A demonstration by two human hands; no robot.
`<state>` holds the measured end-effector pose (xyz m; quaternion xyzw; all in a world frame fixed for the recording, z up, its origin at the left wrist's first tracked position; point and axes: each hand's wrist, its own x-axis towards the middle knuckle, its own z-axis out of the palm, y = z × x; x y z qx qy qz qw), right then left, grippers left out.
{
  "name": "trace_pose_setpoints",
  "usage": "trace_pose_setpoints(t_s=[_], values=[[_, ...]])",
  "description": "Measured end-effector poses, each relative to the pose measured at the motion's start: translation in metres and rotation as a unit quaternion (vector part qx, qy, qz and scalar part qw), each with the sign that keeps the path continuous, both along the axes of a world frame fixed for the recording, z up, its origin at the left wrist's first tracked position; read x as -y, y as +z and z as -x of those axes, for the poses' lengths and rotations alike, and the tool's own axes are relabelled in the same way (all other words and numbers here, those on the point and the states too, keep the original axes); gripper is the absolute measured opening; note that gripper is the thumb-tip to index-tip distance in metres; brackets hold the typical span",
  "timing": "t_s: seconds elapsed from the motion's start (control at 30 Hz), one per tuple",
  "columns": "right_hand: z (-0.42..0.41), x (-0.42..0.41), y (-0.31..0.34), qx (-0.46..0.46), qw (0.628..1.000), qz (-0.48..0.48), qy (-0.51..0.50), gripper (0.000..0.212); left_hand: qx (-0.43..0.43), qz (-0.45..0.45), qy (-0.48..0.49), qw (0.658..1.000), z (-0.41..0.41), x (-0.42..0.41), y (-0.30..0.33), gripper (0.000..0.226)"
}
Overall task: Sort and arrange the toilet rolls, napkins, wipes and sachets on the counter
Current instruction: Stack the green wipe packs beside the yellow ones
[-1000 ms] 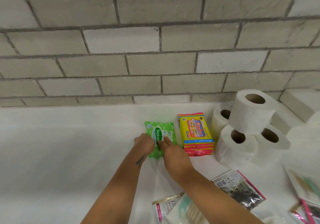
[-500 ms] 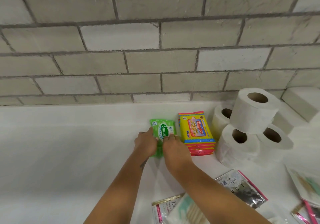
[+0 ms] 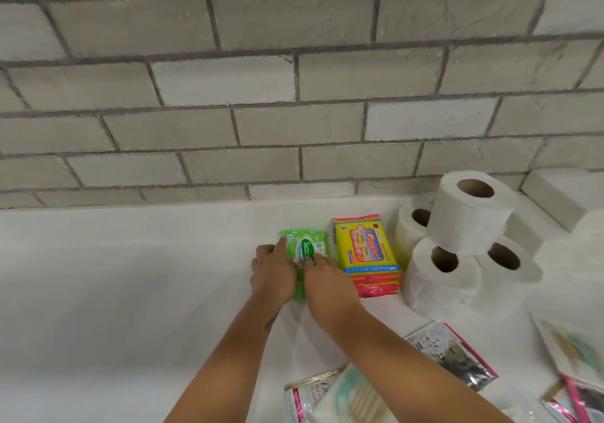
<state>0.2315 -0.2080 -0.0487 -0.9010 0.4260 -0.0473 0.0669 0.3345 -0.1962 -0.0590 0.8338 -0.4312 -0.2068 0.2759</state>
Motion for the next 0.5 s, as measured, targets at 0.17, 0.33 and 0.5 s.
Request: trace_pose_setpoints(t_s=[0.17,0.33,0.5], values=[[0.014,-0.005,0.018,0.065,0.998,0.025,0.011,0.038,0.012,0.117,0.020,0.993,0.008,-0.007,0.011,0.040],[0.046,-0.013,0.039,0.144,0.988,0.050,-0.012,0.032,-0.006,0.218,-0.002,0.976,0.027,-0.022,0.030,0.031],[0.088,-0.025,0.057,0.186,0.979,0.055,-0.059,0.032,0.020,0.272,-0.041,0.961,0.062,-0.034,0.044,0.031]])
